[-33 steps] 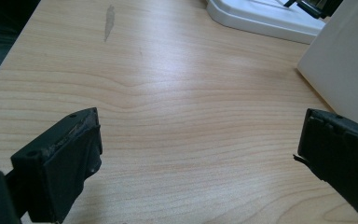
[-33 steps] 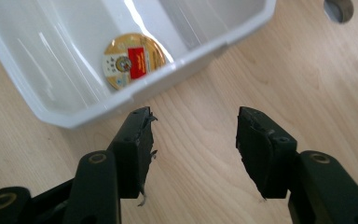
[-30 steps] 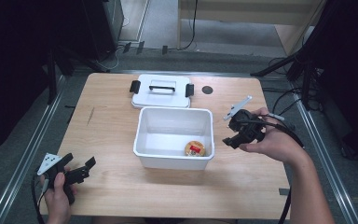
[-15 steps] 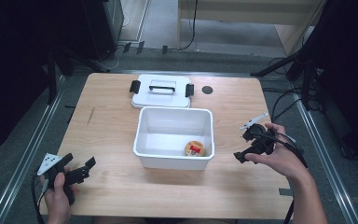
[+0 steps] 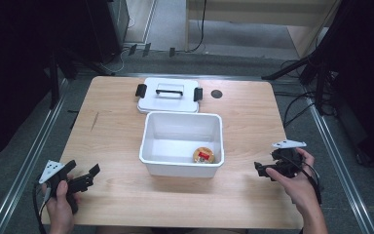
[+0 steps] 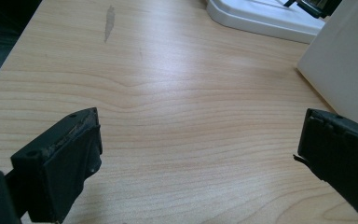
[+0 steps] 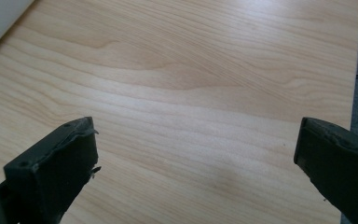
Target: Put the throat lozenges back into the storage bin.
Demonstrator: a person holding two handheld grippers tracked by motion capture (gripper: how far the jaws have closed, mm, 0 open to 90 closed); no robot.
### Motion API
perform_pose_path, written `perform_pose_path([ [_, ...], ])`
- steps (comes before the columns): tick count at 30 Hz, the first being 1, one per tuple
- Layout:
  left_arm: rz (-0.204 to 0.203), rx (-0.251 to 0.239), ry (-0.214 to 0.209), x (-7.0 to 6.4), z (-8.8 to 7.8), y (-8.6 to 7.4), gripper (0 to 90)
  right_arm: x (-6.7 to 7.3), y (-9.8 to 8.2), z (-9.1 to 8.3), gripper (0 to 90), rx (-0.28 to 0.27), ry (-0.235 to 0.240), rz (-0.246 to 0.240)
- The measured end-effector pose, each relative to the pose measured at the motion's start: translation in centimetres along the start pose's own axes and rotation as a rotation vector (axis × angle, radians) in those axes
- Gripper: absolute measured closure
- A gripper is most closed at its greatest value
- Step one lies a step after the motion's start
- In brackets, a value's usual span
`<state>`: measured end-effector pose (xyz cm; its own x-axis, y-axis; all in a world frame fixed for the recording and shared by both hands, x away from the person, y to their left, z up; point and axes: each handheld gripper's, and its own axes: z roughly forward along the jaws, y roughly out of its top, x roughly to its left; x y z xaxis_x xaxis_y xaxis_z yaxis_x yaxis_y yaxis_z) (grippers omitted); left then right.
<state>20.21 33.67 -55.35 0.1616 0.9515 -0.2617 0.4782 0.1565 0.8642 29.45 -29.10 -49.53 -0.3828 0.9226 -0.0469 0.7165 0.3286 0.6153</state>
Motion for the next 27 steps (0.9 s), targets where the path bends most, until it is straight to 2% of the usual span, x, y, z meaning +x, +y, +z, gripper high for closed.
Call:
perform_pose_path([
  [5, -0.002, -0.003, 0.002, 0.0, 0.0, 0.0, 0.3, -0.6, -2.9, 0.5, 0.0, -0.084, -0.023, 0.079],
  [11, 0.002, -0.005, 0.005, 0.0, -0.1, 0.0, 0.3, -1.5, -5.9, 0.1, 0.0, -0.179, -0.048, 0.137],
  [15, 0.002, -0.008, 0.007, 0.0, -0.1, 0.0, 0.3, -2.1, -7.9, -0.2, 0.0, -0.221, -0.057, 0.160],
  [20, 0.018, -0.005, -0.005, -0.1, -0.1, 0.0, 0.3, -2.6, -9.6, -0.8, 0.0, -0.276, -0.031, 0.190],
  [24, 0.031, -0.010, -0.007, -0.2, 0.0, 0.0, 0.3, -2.5, -10.3, -1.3, 0.0, -0.319, -0.028, 0.183],
  [27, 0.035, -0.010, -0.006, -0.3, 0.0, 0.0, 0.3, -2.7, -10.5, -1.5, 0.0, -0.348, -0.002, 0.200],
])
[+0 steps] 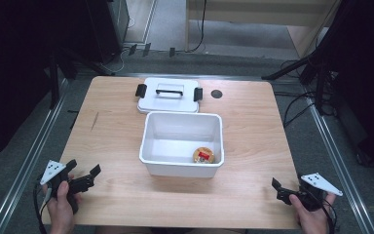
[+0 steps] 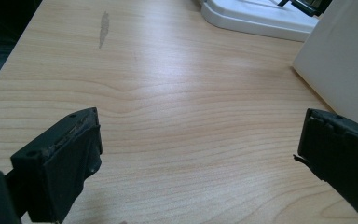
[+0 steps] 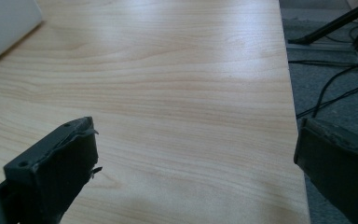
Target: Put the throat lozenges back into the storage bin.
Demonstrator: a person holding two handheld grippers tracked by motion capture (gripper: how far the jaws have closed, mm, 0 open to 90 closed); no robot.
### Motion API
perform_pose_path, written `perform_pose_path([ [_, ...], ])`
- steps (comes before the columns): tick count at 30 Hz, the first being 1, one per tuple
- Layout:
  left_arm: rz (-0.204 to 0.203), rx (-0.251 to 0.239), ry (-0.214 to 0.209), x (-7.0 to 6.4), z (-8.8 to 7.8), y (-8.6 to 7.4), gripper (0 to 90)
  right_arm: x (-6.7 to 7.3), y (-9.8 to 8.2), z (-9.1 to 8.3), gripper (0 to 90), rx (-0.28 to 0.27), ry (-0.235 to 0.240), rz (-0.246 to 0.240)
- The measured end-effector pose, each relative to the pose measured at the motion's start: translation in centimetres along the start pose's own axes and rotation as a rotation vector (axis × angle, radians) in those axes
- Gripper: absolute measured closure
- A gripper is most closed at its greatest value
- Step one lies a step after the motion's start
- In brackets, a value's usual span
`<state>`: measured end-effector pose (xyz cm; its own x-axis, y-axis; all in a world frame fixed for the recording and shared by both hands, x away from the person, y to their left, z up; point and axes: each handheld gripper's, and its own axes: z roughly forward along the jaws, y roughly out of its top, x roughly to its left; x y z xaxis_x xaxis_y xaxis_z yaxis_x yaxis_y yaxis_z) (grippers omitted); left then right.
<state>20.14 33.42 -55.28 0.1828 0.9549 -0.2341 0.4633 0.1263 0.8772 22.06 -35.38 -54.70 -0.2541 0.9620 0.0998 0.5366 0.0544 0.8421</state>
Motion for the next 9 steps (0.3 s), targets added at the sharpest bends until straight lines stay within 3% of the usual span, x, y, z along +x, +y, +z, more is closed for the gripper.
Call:
perform_pose_path([
  [9, -0.001, 0.011, 0.003, 0.00, 0.15, 0.07, 0.3, -0.22, -0.02, 0.03, 0.0, 0.009, 0.020, 0.037],
])
